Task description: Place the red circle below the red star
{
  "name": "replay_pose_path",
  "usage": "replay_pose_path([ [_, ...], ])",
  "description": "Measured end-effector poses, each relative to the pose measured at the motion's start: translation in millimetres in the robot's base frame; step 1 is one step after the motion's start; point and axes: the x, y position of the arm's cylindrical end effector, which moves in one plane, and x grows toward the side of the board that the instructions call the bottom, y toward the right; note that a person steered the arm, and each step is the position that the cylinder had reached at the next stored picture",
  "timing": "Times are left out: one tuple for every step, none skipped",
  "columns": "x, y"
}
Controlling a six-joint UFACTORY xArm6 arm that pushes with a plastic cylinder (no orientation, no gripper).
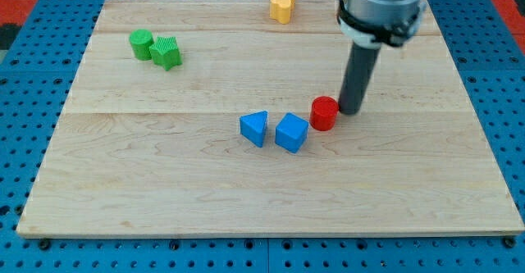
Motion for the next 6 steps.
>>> replay_pose_path([
  [35.3,23.4],
  [68.3,-14.0],
  [24.0,-55.2],
  [-35.1,-27.5],
  [-91.3,-25.3],
  [-127.4,3.6],
])
